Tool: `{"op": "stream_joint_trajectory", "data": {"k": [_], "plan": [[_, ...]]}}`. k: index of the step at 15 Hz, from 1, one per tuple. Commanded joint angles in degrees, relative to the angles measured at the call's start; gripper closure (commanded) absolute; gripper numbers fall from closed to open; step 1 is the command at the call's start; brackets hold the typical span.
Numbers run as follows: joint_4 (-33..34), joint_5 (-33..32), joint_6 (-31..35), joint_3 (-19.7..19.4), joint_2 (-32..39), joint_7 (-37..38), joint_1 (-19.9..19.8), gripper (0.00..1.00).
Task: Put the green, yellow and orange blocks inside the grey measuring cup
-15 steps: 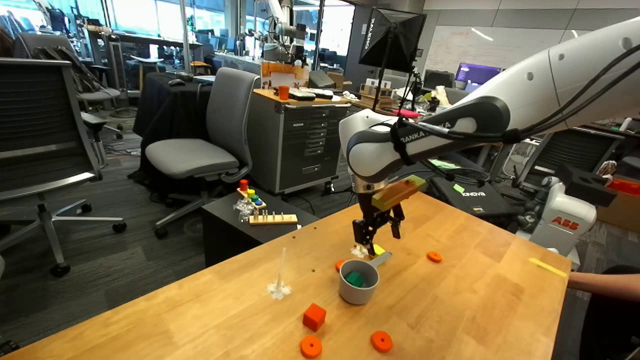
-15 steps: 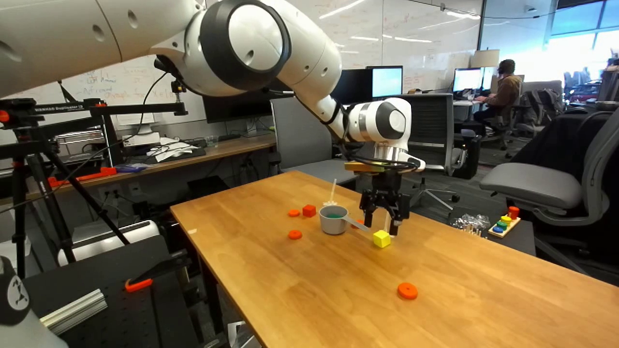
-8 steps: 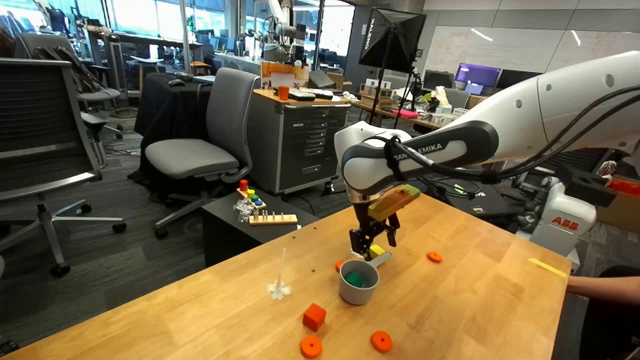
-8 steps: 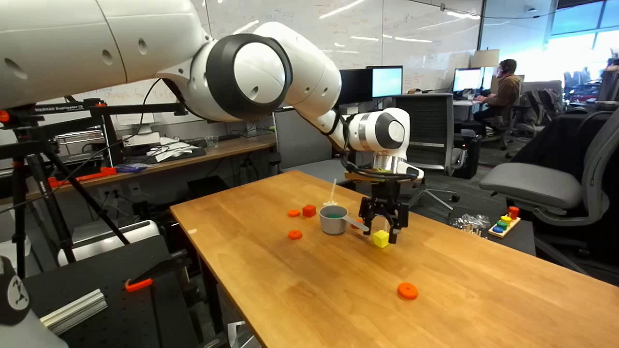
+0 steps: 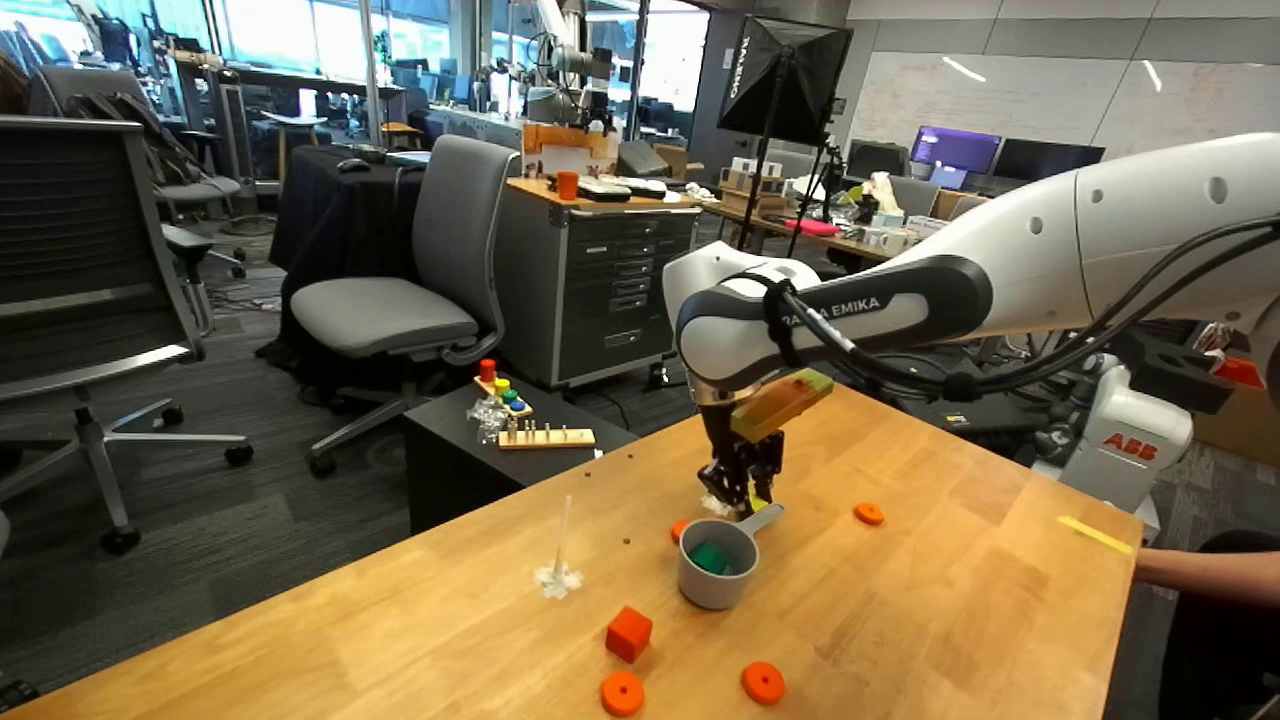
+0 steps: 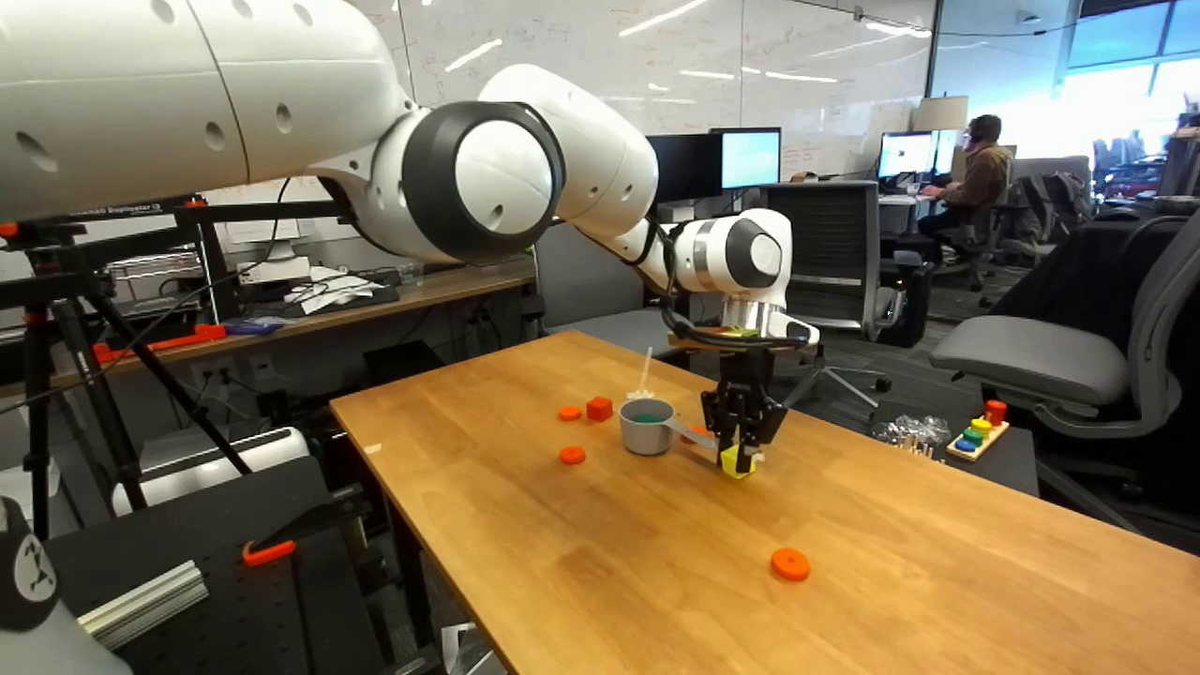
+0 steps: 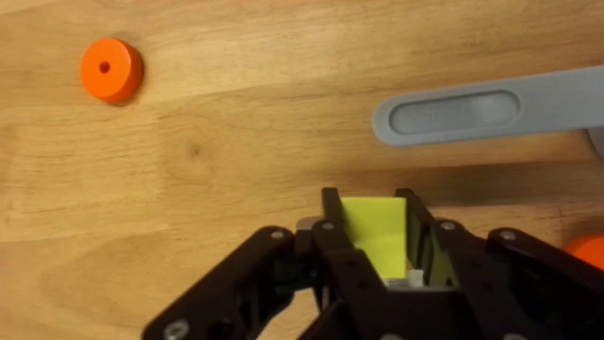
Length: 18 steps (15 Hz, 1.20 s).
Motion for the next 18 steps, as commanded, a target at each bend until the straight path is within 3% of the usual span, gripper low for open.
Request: {"op": "stream_joint_trajectory", "data": {"k": [1,11,18], "plan": [[3.8,-0.1,-1.5,0.0,1.6,-1.2,-0.1,0.92],[0.5,0.6,-3.5,1.2,-7.8,-1.9,0.7,0.91],[-2.5,0.3,-4.3,3.0,-11.8,-1.9,4.9,0.9]]}}
